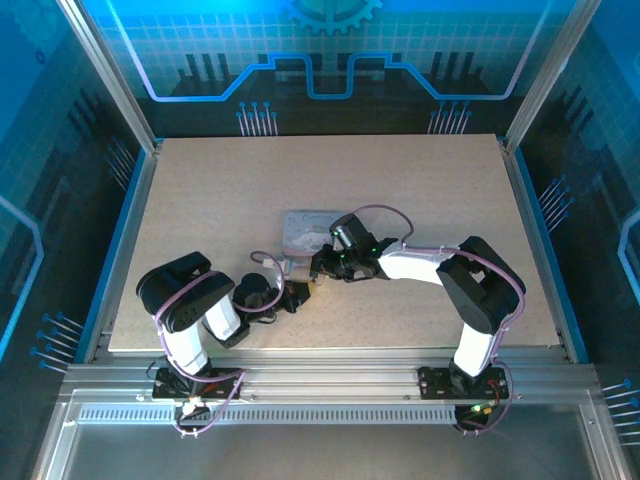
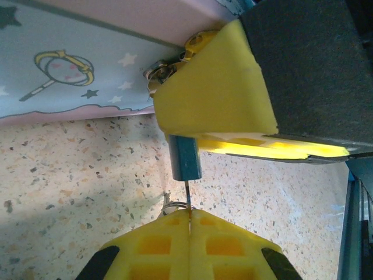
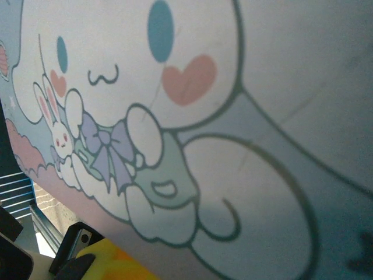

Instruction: Unlock a padlock with a key

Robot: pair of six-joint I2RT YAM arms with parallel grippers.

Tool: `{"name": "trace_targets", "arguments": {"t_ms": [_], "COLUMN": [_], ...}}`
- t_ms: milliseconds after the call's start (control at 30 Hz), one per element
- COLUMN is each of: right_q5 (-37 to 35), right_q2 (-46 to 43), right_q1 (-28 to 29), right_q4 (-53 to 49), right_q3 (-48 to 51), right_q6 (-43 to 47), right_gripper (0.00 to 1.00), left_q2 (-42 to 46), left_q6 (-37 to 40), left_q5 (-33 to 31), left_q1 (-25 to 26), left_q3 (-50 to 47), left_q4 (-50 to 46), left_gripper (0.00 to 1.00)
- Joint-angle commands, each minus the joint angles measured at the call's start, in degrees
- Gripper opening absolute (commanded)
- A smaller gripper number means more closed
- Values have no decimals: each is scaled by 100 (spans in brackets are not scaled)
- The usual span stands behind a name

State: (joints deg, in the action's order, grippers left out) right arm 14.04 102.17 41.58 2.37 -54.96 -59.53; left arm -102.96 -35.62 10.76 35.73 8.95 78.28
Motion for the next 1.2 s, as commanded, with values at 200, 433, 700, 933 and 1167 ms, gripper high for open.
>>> {"name": "trace_targets", "arguments": {"t_ms": [200, 433, 700, 933, 1167], "right_q5": [192, 149, 147, 159, 181], "right_q2": [123, 75, -70, -205, -219], "right_q1": [145, 171, 170, 174, 174], "right_q4": [-729, -817, -771, -466, -326], "right_q3": [-40, -96, -54, 29, 78], "right_q6": [-235, -257, -440, -726, -861], "right_gripper": [3, 3, 3, 1, 1], "left_q2": [953, 1936, 2552, 2859, 2878], "left_q6": [765, 1512, 2163, 1909, 1230], "left_q5": [-262, -540, -838, -778, -444], "left_q1": [33, 188, 249, 242, -55], "left_q3": [230, 729, 922, 659, 268], "left_q4": [-1723, -3574, -4764, -4576, -3777], "left_gripper": [0, 0, 0, 16, 39]}}
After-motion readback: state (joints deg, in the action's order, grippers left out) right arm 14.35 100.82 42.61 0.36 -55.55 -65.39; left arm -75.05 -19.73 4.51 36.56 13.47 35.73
